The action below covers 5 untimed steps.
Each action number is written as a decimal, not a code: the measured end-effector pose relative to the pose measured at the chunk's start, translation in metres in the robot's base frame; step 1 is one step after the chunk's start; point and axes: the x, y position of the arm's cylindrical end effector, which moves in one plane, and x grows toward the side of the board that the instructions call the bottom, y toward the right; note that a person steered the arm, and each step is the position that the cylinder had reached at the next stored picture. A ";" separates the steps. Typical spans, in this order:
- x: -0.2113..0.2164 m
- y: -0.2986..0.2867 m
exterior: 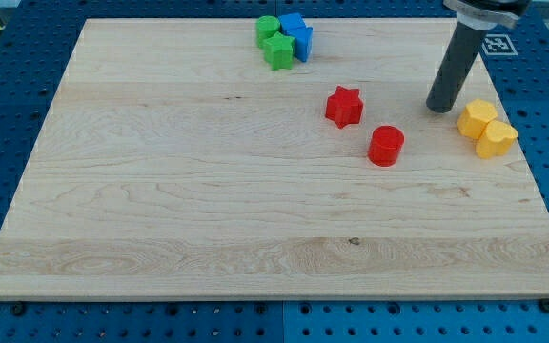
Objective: Move the red star to the center
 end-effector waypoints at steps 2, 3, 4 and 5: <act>0.001 -0.028; 0.001 -0.049; 0.002 -0.063; 0.008 -0.103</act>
